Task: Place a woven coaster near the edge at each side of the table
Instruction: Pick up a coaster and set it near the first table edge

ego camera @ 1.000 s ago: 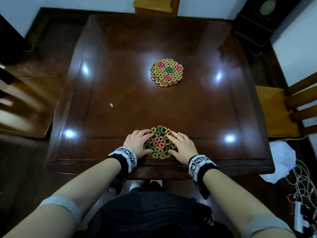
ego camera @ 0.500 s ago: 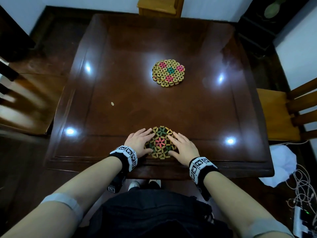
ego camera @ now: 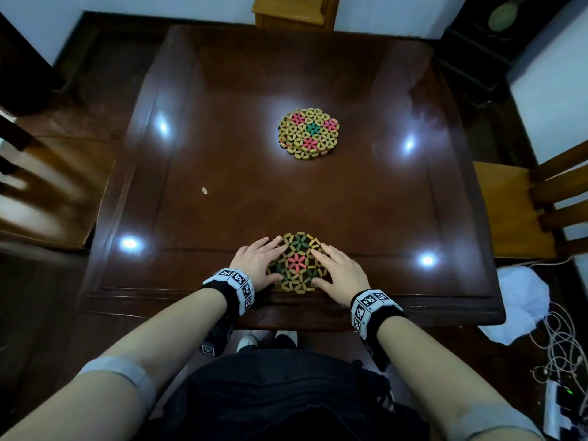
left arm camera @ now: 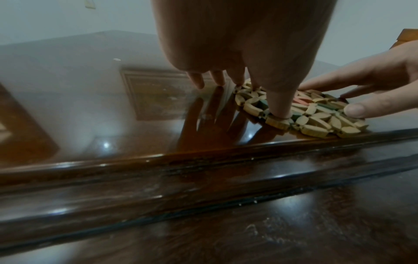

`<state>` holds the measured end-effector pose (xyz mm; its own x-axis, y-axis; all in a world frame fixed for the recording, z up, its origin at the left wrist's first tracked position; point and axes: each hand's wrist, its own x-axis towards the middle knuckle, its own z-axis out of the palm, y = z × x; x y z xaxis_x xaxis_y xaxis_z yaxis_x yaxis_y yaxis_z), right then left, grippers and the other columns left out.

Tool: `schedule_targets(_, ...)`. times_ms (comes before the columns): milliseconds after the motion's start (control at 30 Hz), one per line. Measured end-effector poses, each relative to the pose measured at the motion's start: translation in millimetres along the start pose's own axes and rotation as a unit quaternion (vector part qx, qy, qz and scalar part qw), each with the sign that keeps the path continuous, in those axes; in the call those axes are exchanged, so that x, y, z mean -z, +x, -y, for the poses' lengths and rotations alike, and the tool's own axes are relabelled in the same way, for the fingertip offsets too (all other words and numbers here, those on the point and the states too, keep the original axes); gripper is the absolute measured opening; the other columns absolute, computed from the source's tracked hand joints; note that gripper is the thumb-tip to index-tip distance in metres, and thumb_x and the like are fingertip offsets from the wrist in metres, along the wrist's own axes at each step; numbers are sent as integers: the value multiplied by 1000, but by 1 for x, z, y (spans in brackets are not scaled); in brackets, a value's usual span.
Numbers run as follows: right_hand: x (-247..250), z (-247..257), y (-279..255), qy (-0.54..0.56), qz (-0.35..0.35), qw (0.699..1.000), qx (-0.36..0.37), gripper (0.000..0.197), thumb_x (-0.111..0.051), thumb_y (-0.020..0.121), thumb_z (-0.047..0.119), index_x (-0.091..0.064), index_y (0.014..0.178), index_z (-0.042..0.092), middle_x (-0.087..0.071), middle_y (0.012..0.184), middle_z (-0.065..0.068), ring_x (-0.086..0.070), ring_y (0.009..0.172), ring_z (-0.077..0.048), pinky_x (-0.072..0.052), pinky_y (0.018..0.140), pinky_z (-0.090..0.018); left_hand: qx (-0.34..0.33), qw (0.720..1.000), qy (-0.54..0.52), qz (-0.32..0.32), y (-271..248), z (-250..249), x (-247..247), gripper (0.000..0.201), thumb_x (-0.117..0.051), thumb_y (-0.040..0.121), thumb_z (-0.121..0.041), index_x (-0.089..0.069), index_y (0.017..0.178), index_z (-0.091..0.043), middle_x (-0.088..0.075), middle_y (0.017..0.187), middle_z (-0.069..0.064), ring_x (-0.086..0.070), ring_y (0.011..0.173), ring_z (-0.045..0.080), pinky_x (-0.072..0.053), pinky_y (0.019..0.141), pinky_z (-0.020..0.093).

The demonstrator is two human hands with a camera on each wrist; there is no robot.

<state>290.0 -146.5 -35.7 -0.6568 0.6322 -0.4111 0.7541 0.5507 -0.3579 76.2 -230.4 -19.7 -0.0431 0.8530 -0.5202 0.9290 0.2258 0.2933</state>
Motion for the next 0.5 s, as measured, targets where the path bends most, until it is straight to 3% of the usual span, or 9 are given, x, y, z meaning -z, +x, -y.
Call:
schedule_targets(333,3,4,-2,-11,8,1000,-13,67,-50,91,49,-19,149,35,-16,161,6,-14,148,-16,-26,117,-39,-8,1000,2,-16,2,2,-2,79,-58,85,-50,-16,149,-35,-9,161,-11,-6,149,13,-14,118,43)
schedule_targets(500,12,13,-7,13,-15,999,-43,65,-45,93,50,-15,150,37,-16,161,7,-27,144,-21,-32,113,-41,2,995,-54,-81,-9,10,2,79,-56,84,-54,-17,150,-33,-12,161,-9,-12,148,18,-17,117,44)
